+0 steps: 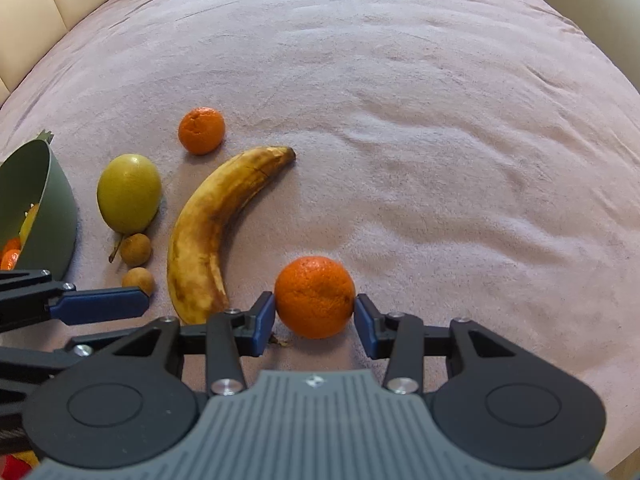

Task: Organize fruits
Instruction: 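Grasp a tangerine with the right tool while the left tool grasps the spotted banana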

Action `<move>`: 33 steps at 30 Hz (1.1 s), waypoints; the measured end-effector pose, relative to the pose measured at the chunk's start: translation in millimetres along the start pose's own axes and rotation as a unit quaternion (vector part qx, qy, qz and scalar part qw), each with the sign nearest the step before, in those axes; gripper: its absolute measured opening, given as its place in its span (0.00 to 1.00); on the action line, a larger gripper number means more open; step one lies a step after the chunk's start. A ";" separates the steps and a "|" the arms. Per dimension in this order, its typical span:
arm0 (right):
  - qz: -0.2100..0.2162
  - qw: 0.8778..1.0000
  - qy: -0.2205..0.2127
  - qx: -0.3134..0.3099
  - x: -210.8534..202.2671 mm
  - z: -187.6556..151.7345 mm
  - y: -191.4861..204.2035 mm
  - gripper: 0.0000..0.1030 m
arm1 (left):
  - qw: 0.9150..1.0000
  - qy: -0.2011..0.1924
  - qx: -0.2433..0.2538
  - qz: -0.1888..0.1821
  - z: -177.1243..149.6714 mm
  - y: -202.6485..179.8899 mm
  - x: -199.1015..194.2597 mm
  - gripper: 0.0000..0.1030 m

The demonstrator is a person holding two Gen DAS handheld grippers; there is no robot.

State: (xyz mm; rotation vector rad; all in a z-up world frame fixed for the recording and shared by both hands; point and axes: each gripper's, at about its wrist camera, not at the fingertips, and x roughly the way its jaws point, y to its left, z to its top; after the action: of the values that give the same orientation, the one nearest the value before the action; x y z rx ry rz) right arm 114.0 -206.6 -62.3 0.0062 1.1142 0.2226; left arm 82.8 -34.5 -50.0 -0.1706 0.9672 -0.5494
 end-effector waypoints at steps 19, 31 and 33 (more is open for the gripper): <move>-0.039 0.997 -0.027 -0.068 8.0 10.4 15.2 0.43 | 0.989 0.013 -0.107 0.097 22.7 26.0 27.9 0.45; -0.054 0.996 -0.017 -0.067 18.9 12.1 15.8 0.47 | 0.988 0.032 -0.122 0.092 25.6 34.0 47.9 0.51; -0.055 0.996 -0.017 -0.067 19.6 11.9 15.8 0.47 | 0.988 0.033 -0.119 0.092 26.5 33.0 52.1 0.51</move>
State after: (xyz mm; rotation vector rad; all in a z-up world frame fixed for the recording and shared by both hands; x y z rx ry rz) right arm 130.1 -186.3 -72.6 -0.1695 1.0605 0.1966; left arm 139.7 -36.0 -85.6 -0.2747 1.1007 -0.2708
